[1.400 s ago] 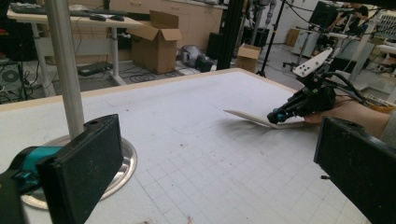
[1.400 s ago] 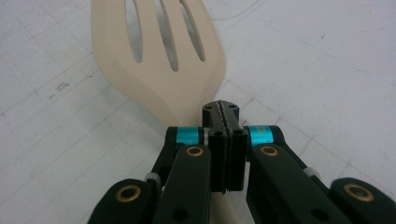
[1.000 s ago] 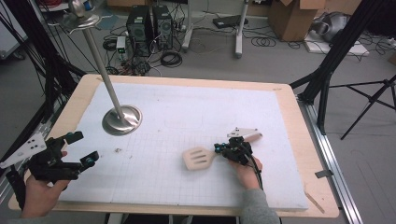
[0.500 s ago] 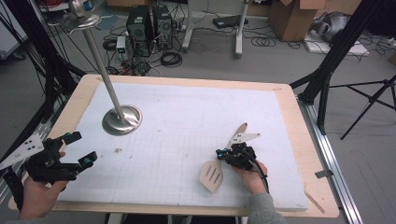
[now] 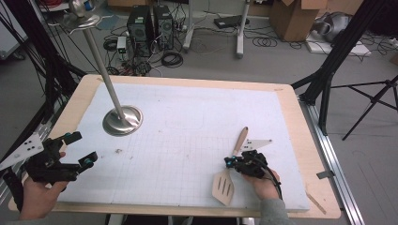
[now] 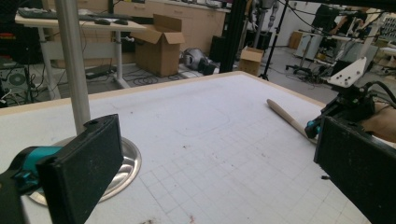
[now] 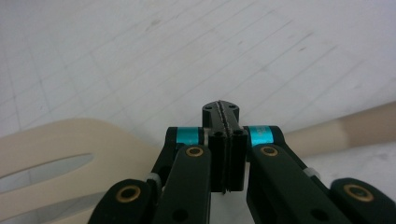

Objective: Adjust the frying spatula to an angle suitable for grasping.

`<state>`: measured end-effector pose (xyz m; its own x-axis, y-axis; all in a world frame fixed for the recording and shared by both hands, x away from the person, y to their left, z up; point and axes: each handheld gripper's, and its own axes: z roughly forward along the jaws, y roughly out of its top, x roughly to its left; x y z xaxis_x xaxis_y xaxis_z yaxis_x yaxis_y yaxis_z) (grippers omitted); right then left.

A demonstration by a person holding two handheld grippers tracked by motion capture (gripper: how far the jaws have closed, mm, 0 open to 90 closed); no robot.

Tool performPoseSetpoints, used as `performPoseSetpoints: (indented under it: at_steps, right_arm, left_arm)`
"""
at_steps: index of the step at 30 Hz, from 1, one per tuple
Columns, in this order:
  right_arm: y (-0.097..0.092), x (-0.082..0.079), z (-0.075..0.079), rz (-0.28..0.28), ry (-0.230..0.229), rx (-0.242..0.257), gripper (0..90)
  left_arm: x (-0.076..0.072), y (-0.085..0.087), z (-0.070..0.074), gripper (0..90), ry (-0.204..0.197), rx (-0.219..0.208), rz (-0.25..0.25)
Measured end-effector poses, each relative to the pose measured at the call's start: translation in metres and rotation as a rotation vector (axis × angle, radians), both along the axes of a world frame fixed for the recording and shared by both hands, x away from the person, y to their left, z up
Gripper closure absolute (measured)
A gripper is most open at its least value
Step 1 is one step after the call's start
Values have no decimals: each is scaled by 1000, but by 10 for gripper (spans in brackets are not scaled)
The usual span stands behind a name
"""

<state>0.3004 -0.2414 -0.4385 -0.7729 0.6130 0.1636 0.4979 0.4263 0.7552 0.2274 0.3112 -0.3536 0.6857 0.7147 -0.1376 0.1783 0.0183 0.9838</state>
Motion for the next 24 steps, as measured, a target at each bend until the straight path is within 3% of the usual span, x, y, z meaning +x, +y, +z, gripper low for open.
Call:
performPoseSetpoints:
  at_steps: [2, 5, 10, 17, 22, 24]
  right_arm:
    - [-10, 1, 4, -44, -40, 32, 900]
    - [-25, 2, 8, -109, -57, 27, 900]
    - [-43, 3, -1, -172, -30, 1, 900]
    - [-31, 13, -9, -167, -21, -71, 900]
    - [-22, 20, -9, -156, -58, -19, 900]
    - [-17, 23, -9, -154, -61, -36, 900]
  left_arm:
    - [1, 0, 0, 17, 2, 3, -1]
    - [2, -1, -1, 17, 4, 2, 0]
    - [2, -3, -2, 17, 8, 7, -3]
    - [2, -2, -2, 17, 6, 8, -1]
    - [0, 0, -3, 17, 10, 10, 8]
    - [-2, 0, -2, 17, 9, 13, 9]
